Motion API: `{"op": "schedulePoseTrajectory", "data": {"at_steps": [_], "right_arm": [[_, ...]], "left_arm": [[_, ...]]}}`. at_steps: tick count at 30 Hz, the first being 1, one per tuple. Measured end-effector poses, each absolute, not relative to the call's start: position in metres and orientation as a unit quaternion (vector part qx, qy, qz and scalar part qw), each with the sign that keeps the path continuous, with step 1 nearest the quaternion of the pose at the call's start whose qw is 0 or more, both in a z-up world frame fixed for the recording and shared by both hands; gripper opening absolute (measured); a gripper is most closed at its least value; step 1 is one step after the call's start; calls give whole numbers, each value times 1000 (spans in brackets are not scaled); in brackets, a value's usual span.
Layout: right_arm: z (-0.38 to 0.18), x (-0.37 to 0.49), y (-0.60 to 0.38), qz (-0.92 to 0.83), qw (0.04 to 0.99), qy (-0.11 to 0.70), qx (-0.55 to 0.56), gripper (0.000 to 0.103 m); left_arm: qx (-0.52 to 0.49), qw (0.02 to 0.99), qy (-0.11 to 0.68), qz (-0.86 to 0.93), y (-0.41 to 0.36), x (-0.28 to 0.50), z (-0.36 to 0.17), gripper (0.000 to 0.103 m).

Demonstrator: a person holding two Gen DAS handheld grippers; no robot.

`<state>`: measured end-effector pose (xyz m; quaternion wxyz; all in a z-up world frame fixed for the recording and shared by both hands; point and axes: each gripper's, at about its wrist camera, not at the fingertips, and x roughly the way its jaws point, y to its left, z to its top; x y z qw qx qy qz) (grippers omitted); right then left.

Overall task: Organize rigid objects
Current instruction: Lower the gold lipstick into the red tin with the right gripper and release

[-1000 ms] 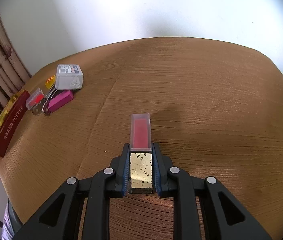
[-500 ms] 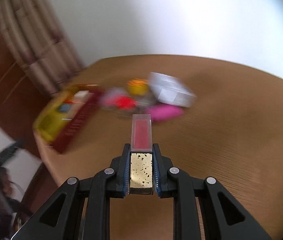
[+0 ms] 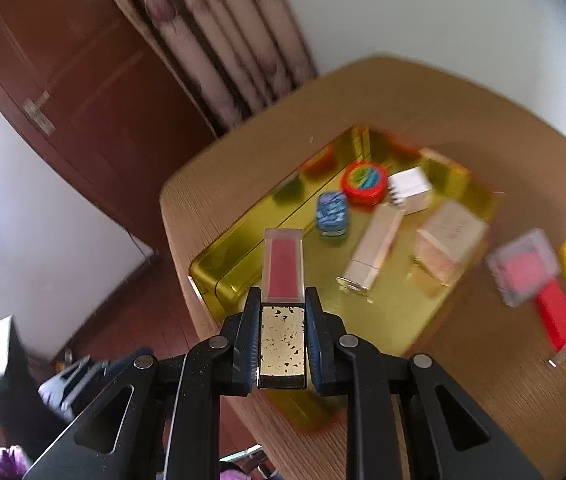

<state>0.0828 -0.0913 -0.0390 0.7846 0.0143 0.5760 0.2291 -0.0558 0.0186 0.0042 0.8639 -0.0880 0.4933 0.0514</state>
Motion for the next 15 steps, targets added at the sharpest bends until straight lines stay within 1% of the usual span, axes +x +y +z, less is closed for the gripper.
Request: {"op": "schedulePoseTrajectory", "data": {"at_steps": [4, 10, 15], "right_arm": [[-66, 104, -67, 213, 768, 604, -9, 19], [-86, 126, -50, 194, 756, 625, -21, 19], [-96, 135, -42, 185, 752, 632, -31, 19]], "left_arm": [[-103, 859, 499, 39, 20, -54, 0, 56], [-92, 862, 496, 48, 21, -54, 0, 56], [-104, 856, 504, 45, 24, -50, -3, 56]]}}
